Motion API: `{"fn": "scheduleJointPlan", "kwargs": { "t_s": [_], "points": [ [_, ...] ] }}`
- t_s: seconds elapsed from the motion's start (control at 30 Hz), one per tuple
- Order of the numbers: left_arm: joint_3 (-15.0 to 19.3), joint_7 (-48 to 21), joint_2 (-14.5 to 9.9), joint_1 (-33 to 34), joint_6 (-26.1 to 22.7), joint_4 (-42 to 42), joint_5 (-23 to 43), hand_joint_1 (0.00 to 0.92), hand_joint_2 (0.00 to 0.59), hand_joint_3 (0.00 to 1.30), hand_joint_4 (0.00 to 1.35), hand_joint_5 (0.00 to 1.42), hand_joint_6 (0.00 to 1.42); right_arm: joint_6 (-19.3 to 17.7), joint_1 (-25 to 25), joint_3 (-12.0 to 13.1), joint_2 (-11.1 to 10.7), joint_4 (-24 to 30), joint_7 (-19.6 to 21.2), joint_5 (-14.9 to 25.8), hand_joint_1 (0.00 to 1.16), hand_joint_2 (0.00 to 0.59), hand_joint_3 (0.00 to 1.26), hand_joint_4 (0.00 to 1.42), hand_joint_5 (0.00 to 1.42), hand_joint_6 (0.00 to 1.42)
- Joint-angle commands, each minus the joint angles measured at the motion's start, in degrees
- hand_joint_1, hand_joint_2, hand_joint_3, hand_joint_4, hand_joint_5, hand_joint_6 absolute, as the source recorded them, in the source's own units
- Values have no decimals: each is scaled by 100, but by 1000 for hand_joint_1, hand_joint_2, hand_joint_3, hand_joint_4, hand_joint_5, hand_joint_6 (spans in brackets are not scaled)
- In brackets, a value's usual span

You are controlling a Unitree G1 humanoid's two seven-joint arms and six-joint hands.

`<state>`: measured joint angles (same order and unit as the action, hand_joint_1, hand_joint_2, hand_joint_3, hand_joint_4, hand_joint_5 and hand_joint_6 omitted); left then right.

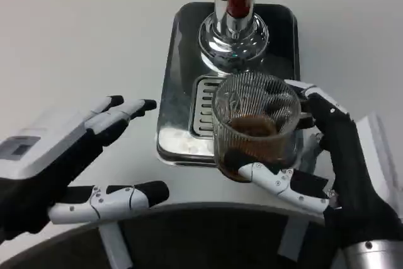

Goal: Grasp the cup under the faucet to collect the drink, then remove the cup.

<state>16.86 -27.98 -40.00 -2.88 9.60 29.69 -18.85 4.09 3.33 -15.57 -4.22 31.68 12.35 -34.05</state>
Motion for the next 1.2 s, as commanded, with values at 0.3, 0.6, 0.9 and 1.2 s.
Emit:
{"fn": "scheduleJointPlan", "kwargs": {
  "t_s": [0.3,0.6,0.9,1.2],
  "points": [
    [90,44,150,-525,-596,777,-606,0,124,0,0,0,113,-378,114,-210,-12,360,-175,-66,800,250,692,771,949,1202],
    [214,35,213,-986,-583,1152,-820,0,117,0,0,0,52,-417,187,-277,0,446,-305,-59,800,250,694,771,949,1212],
    [390,38,268,-1384,-372,1359,-872,0,116,0,0,0,14,-436,290,-392,-11,528,-373,-62,800,250,694,771,952,1218],
    [536,42,346,-1593,-232,1396,-877,0,110,0,0,0,0,-457,453,-471,-41,677,-456,-84,800,250,694,771,964,1219]
  ]
}}
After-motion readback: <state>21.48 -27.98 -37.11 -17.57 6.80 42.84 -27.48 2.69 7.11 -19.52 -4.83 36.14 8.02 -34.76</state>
